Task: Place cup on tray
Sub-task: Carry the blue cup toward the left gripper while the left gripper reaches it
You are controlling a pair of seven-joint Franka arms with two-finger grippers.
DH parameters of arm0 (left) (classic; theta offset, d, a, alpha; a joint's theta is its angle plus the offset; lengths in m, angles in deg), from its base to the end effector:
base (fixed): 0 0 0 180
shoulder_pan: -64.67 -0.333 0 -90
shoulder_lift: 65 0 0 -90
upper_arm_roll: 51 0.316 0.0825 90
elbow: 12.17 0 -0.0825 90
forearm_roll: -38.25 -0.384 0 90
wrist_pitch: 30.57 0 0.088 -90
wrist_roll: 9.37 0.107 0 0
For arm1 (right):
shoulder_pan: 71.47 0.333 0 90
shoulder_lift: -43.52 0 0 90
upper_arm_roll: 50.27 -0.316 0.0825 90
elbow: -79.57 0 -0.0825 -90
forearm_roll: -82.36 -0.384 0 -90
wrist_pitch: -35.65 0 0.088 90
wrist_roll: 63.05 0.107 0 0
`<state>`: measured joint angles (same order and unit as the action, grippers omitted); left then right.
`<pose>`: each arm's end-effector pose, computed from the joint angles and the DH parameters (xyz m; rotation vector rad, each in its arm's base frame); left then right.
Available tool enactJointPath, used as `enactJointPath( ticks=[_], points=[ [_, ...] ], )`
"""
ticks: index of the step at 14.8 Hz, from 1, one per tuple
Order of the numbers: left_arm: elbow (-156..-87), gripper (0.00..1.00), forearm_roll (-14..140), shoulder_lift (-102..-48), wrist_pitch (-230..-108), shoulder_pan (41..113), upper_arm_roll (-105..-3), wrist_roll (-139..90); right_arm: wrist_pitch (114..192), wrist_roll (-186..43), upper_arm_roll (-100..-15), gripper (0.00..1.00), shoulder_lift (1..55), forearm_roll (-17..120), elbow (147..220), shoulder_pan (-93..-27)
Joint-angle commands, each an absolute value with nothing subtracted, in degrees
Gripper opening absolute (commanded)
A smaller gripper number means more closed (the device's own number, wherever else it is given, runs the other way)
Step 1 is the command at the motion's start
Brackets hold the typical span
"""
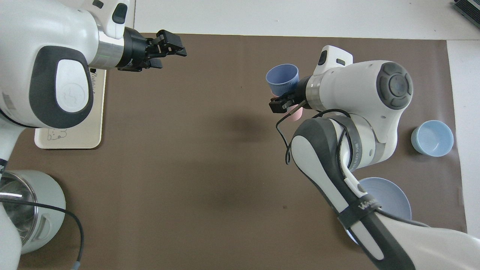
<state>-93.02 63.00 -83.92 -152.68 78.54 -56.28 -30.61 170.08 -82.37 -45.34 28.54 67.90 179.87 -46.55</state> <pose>0.6543 -0.2358 0.5611 2.5738 0.2675 0.2800 0.6194 0.2342 0.4563 -2.8049 -0.7857 -0.4913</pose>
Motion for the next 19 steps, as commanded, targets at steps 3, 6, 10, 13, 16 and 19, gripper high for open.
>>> enactJointPath(
  ticks=[3,6,10,13,16,19],
  points=[
    [-90.0,0.73,66.9,-89.8,-163.3,84.1,-55.6,-36.9,168.0,-72.7,-45.3,0.00,30.0,78.8,180.2,-42.9],
    [-88.9,0.69,66.9,-93.3,-167.3,86.2,-56.3,-38.5,166.7,-68.7,-45.4,0.00,30.0,84.7,180.2,-40.8],
    [-88.6,0.67,66.5,-93.8,-165.7,87.4,-56.9,-38.5,164.7,-65.9,-45.4,0.00,30.0,87.6,180.2,-39.4],
    [-88.6,0.60,65.8,-93.5,-158.4,87.4,-56.9,-37.9,164.7,-65.9,-45.4,0.00,29.9,87.7,180.2,-39.6],
    [-88.6,0.58,64.2,-93.3,-153.2,87.2,-57.0,-37.2,164.7,-65.9,-45.4,0.00,29.9,87.7,180.2,-39.6],
    [-88.5,0.58,64.8,-93.2,-153.1,87.3,-58.8,-37.3,164.7,-66.0,-45.4,0.00,29.9,87.7,180.2,-39.7]
  ],
)
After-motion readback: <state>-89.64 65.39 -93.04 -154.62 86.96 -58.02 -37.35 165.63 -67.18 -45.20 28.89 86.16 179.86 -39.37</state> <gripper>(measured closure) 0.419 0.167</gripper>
